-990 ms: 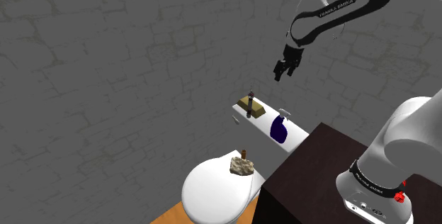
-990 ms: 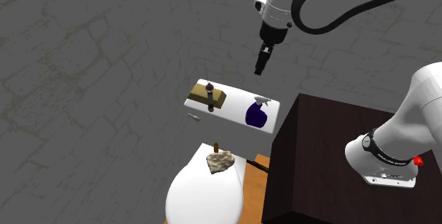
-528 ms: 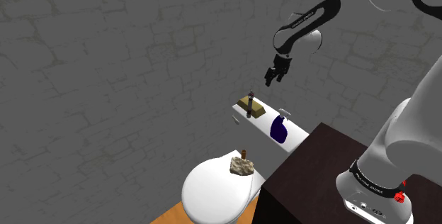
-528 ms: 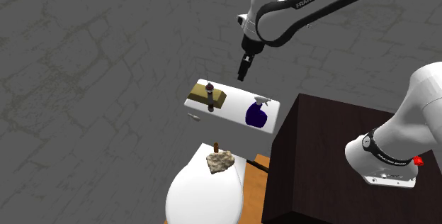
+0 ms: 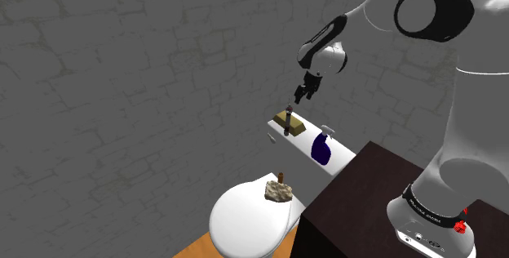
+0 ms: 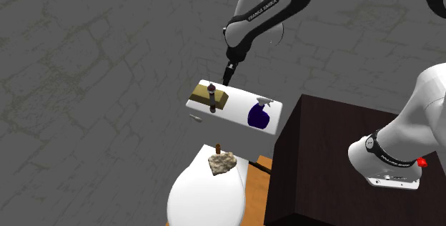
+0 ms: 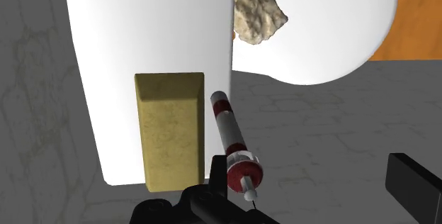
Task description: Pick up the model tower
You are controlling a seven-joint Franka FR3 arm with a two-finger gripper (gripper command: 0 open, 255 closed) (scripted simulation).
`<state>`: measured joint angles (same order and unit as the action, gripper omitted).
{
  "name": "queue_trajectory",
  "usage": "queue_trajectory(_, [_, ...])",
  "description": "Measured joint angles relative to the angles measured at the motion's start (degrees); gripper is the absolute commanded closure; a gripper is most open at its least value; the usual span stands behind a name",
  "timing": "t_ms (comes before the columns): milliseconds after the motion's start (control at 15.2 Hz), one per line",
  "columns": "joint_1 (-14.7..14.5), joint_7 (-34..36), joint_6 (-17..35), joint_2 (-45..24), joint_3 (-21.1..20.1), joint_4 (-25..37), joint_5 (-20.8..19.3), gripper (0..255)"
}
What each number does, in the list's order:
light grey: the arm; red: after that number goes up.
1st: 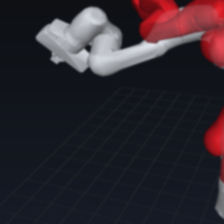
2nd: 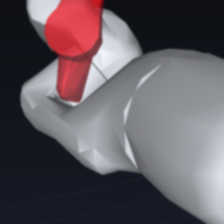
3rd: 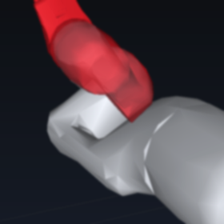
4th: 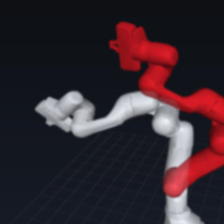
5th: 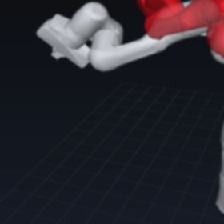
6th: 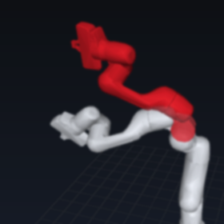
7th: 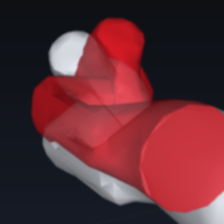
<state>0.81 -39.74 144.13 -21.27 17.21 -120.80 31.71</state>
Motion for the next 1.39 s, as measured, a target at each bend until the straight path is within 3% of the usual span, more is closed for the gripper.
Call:
queue_trajectory(330, [4.1, -5.6, 0.9, -11.1, -4.4, 9.6, 6.6, 0])
queue_trajectory(594, [6.9, -7.6, -0.2, -19.6, -6.8, 19.1, 8.8, 0])
queue_trajectory(1122, [8.5, -10.0, 2.0, -25.2, -8.7, 22.4, 10.8, 0])
queue_trajectory(1188, [8.6, -10.1, 2.2, -25.4, -8.8, 22.5, 11.0, 255])
queue_trajectory(1386, [8.6, -10.2, 2.3, -25.6, -8.9, 22.7, 11.0, 255])
